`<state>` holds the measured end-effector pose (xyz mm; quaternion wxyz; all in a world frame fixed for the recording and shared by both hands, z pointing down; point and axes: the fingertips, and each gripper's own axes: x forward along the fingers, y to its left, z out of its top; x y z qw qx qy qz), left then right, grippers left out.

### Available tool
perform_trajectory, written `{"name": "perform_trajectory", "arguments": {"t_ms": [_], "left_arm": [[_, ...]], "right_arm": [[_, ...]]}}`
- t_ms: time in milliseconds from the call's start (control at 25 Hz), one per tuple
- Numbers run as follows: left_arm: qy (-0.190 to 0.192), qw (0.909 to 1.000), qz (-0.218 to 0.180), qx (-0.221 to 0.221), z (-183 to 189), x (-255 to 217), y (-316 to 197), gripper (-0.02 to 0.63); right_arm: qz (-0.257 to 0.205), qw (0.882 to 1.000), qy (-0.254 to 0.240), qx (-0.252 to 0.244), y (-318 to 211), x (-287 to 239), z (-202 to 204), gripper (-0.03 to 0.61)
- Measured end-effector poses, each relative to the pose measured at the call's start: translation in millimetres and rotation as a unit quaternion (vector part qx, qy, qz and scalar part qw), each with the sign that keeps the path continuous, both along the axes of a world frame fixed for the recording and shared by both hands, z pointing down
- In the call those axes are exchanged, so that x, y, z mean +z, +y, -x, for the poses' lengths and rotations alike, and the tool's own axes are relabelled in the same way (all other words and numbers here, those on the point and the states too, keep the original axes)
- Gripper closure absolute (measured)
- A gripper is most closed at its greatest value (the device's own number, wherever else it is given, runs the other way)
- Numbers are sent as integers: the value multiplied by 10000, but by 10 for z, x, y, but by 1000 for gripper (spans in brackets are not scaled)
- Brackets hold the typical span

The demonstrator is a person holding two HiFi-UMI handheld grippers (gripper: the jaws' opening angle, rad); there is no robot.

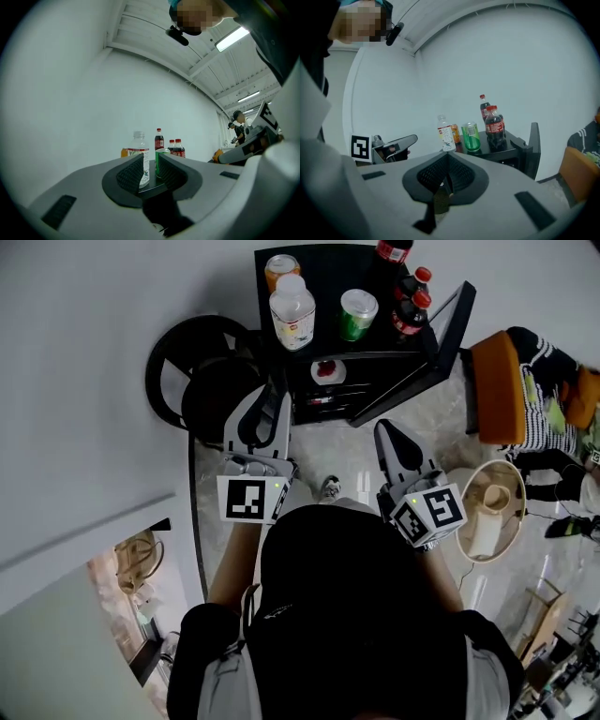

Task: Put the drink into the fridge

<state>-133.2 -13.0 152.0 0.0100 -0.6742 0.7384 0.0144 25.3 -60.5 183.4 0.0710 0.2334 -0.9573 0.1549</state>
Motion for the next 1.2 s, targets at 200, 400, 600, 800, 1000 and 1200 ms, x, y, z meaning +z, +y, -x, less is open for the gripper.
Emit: {"name": "perform_trajectory", "arguments": {"t_ms": [200,400,600,800,1000,1200], "left_arm": [[-68,9994,143,310,267,52,-345,438],[-160,9959,408,792,403,42,-733,352],[-102,9923,587,1085,521,94,-1011,307],[-77,9888,689,1323,596,151,-1184,295],[-91,9852,689,1570,549,177,-1297,293],[-94,9838,693,1654,543,207,-1373,293]], "right_arm": [[-24,9993,147,356,-103,22,147,564],[-67,9961,206,857,-194,-77,243,564],[-71,9914,225,1286,-246,-68,298,564],[-68,9868,265,1595,-284,-43,312,564],[-58,9822,312,1853,-305,-7,275,564],[-38,9800,360,1956,-318,37,265,563]]}}
